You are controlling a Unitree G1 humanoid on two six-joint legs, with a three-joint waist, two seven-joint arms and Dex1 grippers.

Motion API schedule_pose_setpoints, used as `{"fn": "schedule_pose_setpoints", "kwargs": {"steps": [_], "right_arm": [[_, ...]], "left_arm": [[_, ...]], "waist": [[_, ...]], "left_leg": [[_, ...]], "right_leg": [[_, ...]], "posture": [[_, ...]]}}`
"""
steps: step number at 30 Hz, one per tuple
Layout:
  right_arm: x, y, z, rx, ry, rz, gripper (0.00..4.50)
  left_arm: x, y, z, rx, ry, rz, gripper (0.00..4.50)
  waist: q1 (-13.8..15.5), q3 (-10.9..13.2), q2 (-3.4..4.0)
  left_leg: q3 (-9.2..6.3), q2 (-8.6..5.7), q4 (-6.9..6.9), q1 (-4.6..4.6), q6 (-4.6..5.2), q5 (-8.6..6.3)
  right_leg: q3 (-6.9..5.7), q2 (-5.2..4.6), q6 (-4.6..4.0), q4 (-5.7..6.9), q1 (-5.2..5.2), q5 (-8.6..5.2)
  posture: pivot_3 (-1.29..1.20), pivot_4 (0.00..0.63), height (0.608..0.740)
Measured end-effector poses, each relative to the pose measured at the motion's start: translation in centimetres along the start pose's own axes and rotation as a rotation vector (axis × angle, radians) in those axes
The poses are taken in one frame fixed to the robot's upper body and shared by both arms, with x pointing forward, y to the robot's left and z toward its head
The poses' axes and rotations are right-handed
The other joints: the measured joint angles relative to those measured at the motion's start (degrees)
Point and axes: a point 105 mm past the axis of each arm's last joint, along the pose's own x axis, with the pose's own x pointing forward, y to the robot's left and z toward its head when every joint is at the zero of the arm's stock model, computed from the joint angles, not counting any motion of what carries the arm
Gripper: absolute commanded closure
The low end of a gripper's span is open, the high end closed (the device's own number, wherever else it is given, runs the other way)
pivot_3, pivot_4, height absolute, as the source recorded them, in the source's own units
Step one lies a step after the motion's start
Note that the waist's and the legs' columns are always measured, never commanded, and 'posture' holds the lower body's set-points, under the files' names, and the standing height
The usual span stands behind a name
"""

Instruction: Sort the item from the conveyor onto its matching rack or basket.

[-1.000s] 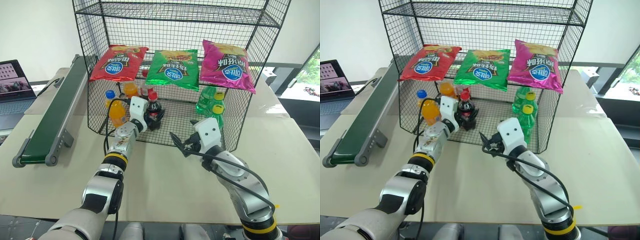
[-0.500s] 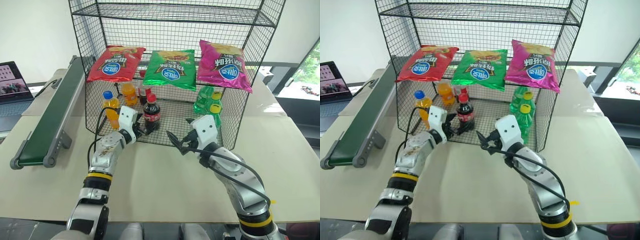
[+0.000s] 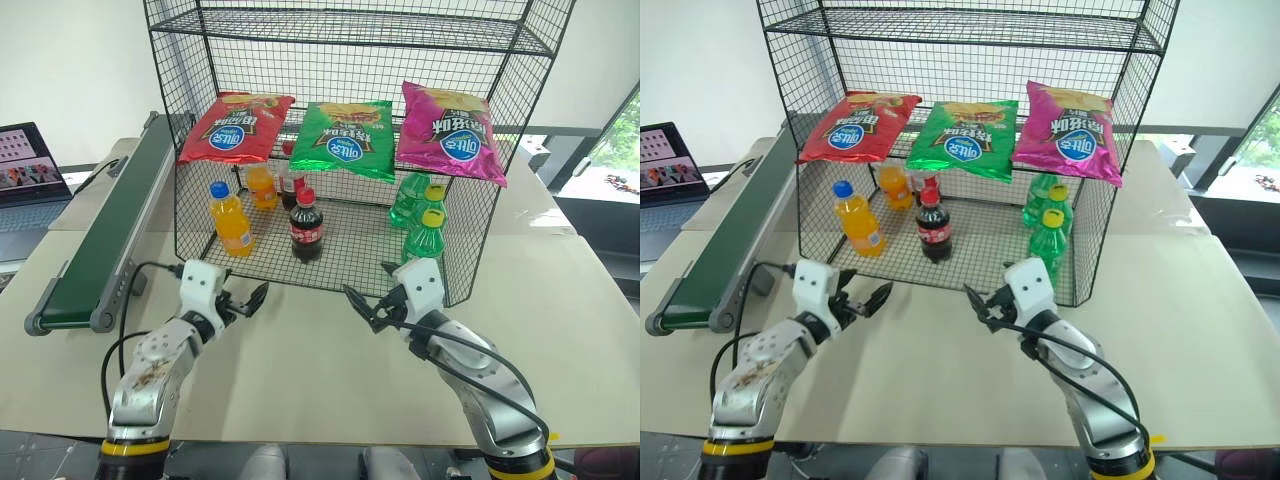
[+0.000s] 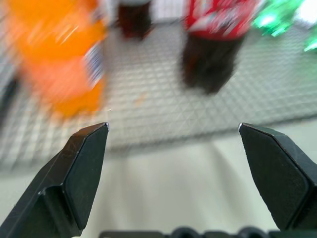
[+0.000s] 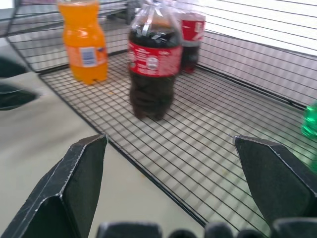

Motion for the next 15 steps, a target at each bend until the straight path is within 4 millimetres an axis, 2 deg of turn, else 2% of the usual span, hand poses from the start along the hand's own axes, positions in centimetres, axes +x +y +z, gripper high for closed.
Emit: {"fn": "schedule_pose_setpoints", "kwargs": {"steps": [3,7,15], "right_arm": [[-1.2,-1.5,-1.6,0.035,0.026,-0.112,0.00],[-3.2,-3.7,-4.0,0.034,0.083,-0.210,0.00],[-3.8,-4.4,-4.9,0.028,0.095,-0.233,0.00]], "left_arm": [[-1.1,0.2,-1.2,-0.005,0.020,0.061,0.04],[-1.4,-0.1,-2.0,0.008,0.012,0.109,0.04],[-1.2,-0.8,-2.3,0.009,-0.004,0.101,0.04]], "waist": [[0.1,0.0,0.00],[0.0,0.0,0.01],[-0.3,-0.1,0.10]], "left_leg": [[0.01,-0.02,-0.01,-0.03,-0.01,-0.01],[0.04,-0.02,-0.01,0.00,-0.01,-0.01],[0.05,0.01,-0.02,0.00,0.00,-0.01]], "right_leg": [[0.00,-0.04,-0.03,-0.05,0.02,0.01],[0.02,-0.03,-0.04,-0.05,0.03,0.01],[0.04,0.01,0.12,-0.04,0.02,-0.13]], "posture": [[0.00,0.150,0.738],[0.00,0.150,0.738],[0.00,0.150,0.738]]}}
